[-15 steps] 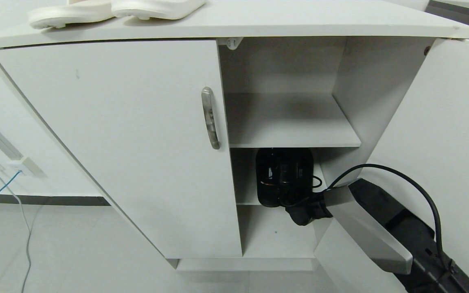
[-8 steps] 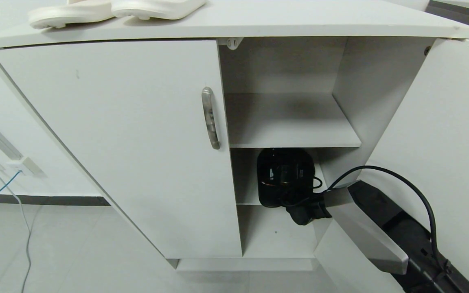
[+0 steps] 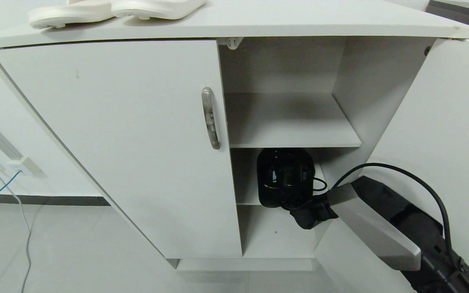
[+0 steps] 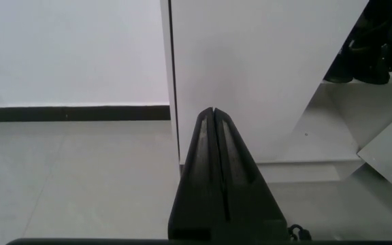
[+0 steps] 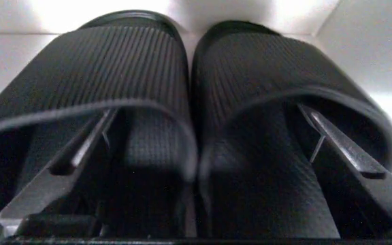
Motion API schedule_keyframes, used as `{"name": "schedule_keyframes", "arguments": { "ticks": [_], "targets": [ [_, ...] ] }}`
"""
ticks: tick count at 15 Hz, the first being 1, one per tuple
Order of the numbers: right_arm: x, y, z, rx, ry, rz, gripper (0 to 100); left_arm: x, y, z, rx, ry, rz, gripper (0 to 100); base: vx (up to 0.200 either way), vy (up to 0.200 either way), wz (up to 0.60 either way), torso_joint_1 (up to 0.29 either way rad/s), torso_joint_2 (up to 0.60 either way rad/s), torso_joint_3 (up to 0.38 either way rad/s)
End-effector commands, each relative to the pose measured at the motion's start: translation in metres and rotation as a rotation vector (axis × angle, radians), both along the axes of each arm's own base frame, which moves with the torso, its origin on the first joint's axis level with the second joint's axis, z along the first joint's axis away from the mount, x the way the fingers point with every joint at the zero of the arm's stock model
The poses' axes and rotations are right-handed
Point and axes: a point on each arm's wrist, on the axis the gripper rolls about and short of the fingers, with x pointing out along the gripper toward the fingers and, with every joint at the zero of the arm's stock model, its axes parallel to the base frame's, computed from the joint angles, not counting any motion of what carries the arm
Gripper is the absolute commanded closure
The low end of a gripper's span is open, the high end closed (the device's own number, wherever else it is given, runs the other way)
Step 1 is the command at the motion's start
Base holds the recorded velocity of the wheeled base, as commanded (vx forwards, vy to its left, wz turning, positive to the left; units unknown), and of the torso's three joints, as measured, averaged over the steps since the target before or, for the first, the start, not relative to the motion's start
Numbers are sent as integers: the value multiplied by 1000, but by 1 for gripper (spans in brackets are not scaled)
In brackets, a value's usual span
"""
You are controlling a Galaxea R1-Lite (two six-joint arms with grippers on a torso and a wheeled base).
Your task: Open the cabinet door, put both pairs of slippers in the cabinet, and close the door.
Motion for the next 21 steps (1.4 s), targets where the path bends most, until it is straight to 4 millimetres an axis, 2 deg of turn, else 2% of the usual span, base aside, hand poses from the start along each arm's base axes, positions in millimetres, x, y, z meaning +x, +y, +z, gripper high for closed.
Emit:
{"name": "schedule_keyframes", "arguments": {
  "ticks": [1, 2, 3, 6, 7, 9, 12, 20, 21],
  "targets": [
    [-32, -3, 35, 14, -20, 30, 0, 0, 0, 0, 0, 1, 1, 100, 0, 0, 0, 0, 0, 0],
    [-41, -3, 36, 10, -14, 42, 0, 0, 0, 0, 0, 1, 1, 100, 0, 0, 0, 0, 0, 0],
    [-64, -5, 39, -2, 1, 64, 0, 0, 0, 0, 1, 1, 1, 100, 0, 0, 0, 0, 0, 0],
    [-102, -13, 39, -12, 15, 101, 0, 0, 0, 0, 1, 1, 1, 100, 0, 0, 0, 0, 0, 0],
    [-125, -21, 39, -26, 33, 121, 0, 0, 0, 0, 1, 1, 1, 100, 0, 0, 0, 0, 0, 0],
    [-156, -32, 38, -56, 70, 153, 0, 0, 0, 0, 1, 1, 1, 100, 0, 0, 0, 0, 0, 0],
    [-166, -37, 34, -59, 74, 162, 0, 0, 0, 0, 0, 1, -1, 100, 0, 0, 0, 0, 0, 0],
    [-172, -32, 33, -67, 80, 182, 0, 0, 0, 0, 1, 1, -1, 100, -200, 0, 0, 1, 0, 3],
    [-172, -33, 31, -70, 83, 182, 0, 0, 0, 0, 1, 1, -1, 100, 0, 0, 0, 0, 0, 0]
  ]
}}
